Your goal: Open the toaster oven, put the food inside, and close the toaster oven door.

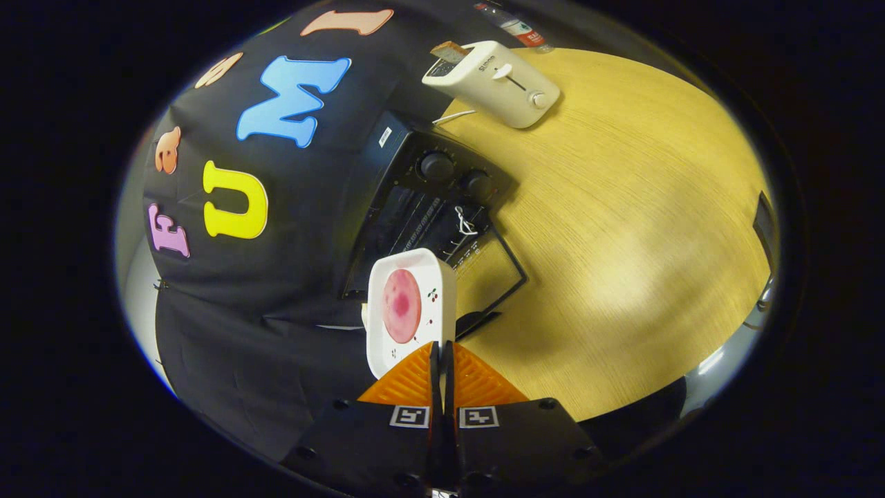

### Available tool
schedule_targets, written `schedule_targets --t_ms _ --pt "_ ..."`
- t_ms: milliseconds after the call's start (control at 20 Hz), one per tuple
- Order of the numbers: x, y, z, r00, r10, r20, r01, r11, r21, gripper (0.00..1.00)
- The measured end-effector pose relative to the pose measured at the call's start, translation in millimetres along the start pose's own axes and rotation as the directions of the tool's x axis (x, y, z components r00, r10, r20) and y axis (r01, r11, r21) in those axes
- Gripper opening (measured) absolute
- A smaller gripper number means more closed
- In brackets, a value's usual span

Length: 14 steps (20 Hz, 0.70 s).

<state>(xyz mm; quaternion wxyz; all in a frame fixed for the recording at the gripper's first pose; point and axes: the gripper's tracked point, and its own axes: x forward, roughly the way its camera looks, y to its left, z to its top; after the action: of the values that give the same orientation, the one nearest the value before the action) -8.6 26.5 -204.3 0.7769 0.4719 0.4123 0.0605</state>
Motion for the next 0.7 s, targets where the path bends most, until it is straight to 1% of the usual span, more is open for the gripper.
schedule_targets --t_ms 200,350,600,700 --pt "40 6 11 1.000 -0.008 -0.017 0.009 0.999 0.032 0.02" --pt "72 3 23 1.000 -0.026 -0.008 0.026 0.997 0.072 0.02" --pt "116 15 57 0.996 0.006 0.086 -0.021 0.985 0.174 0.02" --pt "133 14 65 0.994 -0.004 0.108 -0.018 0.981 0.195 0.02"
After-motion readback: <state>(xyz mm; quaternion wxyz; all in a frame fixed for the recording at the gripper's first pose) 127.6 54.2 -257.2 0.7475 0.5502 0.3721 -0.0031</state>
